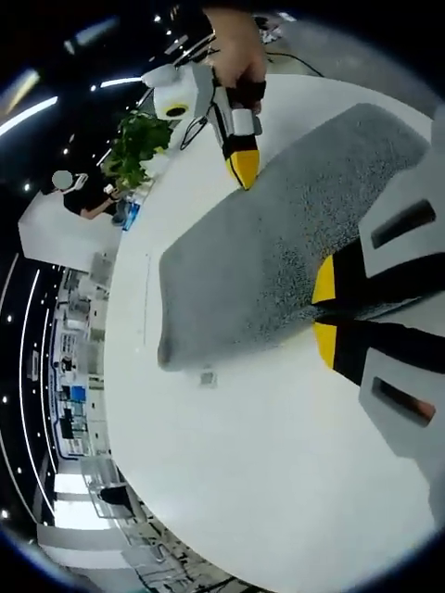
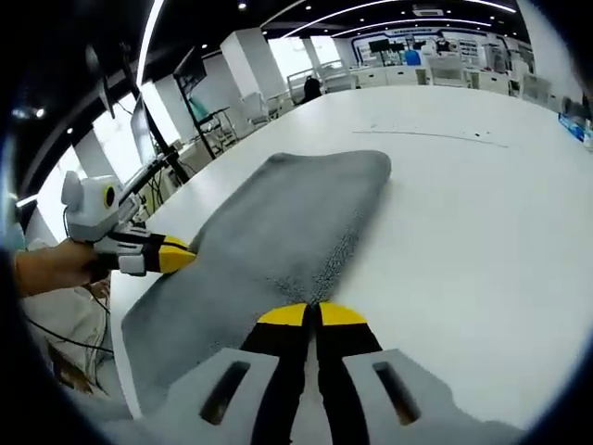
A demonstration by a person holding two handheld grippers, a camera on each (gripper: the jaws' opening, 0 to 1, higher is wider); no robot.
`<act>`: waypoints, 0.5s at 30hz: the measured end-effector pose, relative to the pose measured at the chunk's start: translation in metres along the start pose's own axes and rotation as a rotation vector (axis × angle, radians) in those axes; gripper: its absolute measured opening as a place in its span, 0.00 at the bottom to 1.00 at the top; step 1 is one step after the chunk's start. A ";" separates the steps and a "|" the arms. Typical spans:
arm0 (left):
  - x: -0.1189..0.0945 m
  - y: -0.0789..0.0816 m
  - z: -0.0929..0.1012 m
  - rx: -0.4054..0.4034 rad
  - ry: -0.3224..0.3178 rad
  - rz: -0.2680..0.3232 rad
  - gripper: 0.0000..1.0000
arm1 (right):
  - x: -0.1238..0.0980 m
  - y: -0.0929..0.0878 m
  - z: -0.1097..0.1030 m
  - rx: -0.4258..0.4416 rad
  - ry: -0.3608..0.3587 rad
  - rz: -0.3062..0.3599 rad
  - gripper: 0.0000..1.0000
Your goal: Fold the towel on the table until its edges align and the towel forms a compact rectangular stack.
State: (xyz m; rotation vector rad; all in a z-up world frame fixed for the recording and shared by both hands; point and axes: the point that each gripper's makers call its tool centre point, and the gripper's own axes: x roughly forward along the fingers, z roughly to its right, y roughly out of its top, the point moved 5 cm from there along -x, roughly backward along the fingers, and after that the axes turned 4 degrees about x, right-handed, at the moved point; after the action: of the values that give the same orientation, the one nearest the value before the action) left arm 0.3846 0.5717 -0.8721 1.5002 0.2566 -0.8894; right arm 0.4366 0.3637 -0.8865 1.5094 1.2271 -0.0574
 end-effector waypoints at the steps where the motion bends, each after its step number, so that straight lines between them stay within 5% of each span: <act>1: 0.002 0.000 0.004 0.004 -0.004 -0.001 0.05 | -0.001 0.000 0.001 0.003 -0.001 0.000 0.00; 15: 0.036 0.009 0.086 0.066 -0.123 -0.021 0.05 | -0.068 -0.025 0.061 0.024 -0.126 0.019 0.00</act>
State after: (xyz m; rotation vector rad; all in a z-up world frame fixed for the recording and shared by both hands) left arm 0.3829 0.4786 -0.8791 1.4991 0.1545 -1.0108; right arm 0.4224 0.2700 -0.8838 1.5143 1.1150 -0.1526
